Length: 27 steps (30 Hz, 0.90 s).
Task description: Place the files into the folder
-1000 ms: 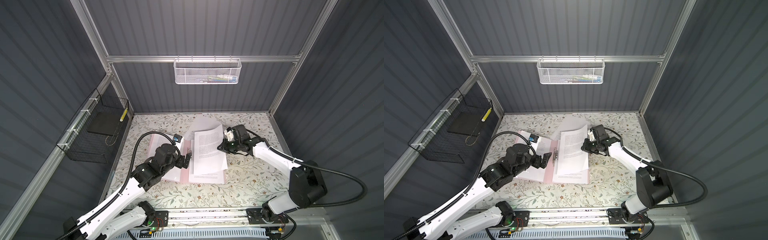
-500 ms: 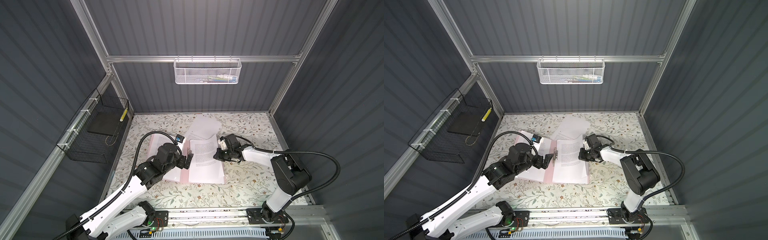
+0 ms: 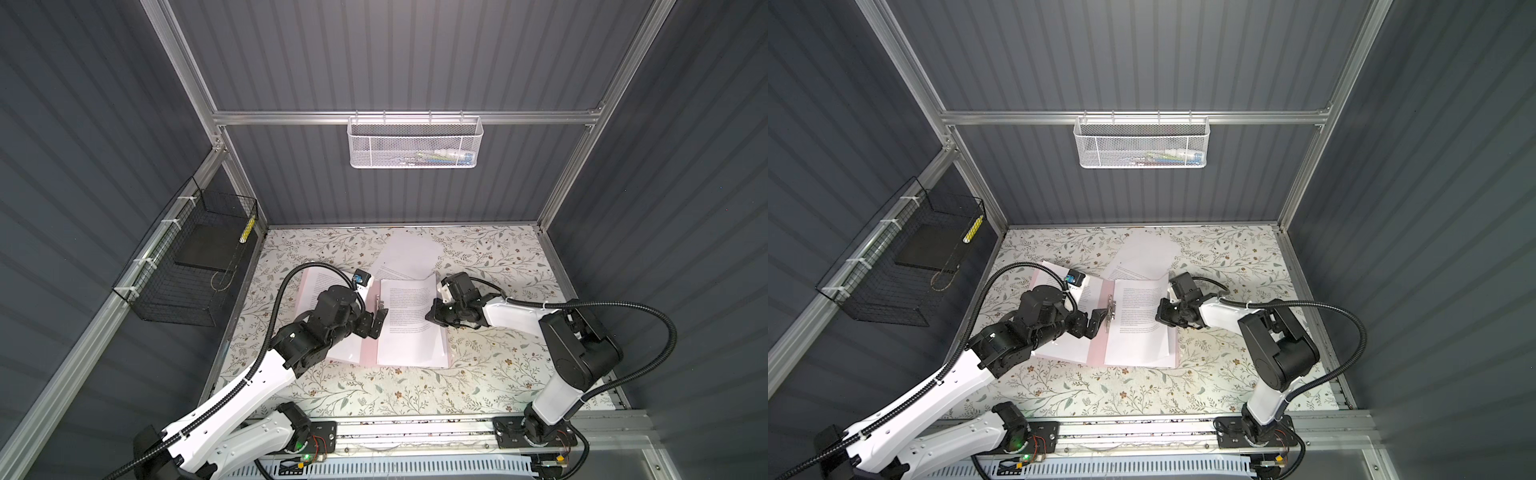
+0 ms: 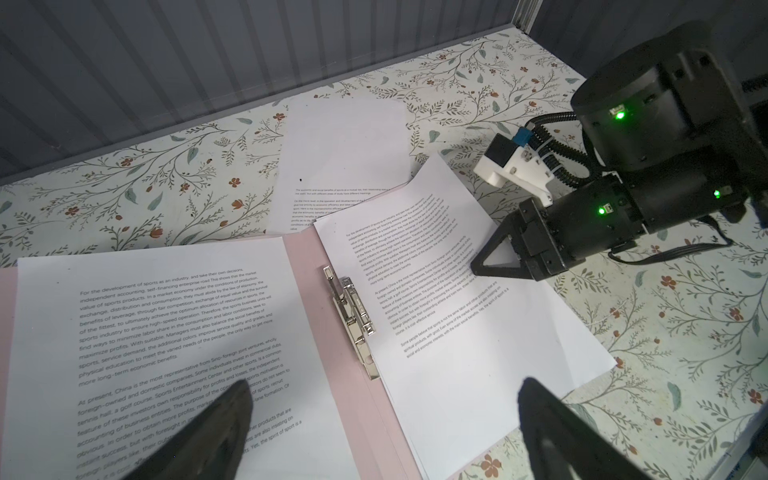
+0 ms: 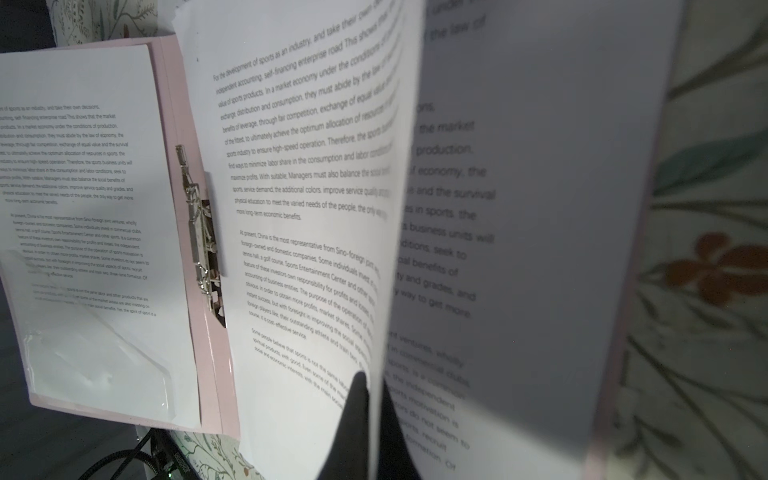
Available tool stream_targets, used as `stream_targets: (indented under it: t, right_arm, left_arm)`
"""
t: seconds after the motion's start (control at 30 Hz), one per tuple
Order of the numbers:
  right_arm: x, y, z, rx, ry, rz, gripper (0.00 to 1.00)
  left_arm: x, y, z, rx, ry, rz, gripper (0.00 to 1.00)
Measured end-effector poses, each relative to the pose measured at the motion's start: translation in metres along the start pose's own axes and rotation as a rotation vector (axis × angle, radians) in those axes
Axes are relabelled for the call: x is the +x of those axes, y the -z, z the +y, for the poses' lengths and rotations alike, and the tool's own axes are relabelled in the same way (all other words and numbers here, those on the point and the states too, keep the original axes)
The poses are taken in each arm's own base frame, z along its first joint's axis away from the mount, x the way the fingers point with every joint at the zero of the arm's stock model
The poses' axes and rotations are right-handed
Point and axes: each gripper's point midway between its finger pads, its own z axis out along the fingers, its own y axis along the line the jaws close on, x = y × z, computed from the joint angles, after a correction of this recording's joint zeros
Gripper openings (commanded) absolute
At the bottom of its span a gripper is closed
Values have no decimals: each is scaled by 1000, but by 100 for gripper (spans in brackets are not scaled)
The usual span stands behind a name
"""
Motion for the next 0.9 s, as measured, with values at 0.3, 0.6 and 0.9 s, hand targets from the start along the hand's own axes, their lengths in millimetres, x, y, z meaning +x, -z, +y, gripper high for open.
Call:
stream_targets:
  t: [0.3, 0.6, 0.9]
  right_arm:
    - [1, -1, 3, -10, -15, -3, 0]
    - [2, -2, 4, -13, -15, -1, 0]
    - [3, -2, 5, -17, -14, 4, 12]
  left_arm:
    - [1, -1, -2, 13, 0, 5, 100]
    - [1, -1, -4, 20, -1, 7, 100]
    - [1, -1, -4, 24, -1, 7, 100]
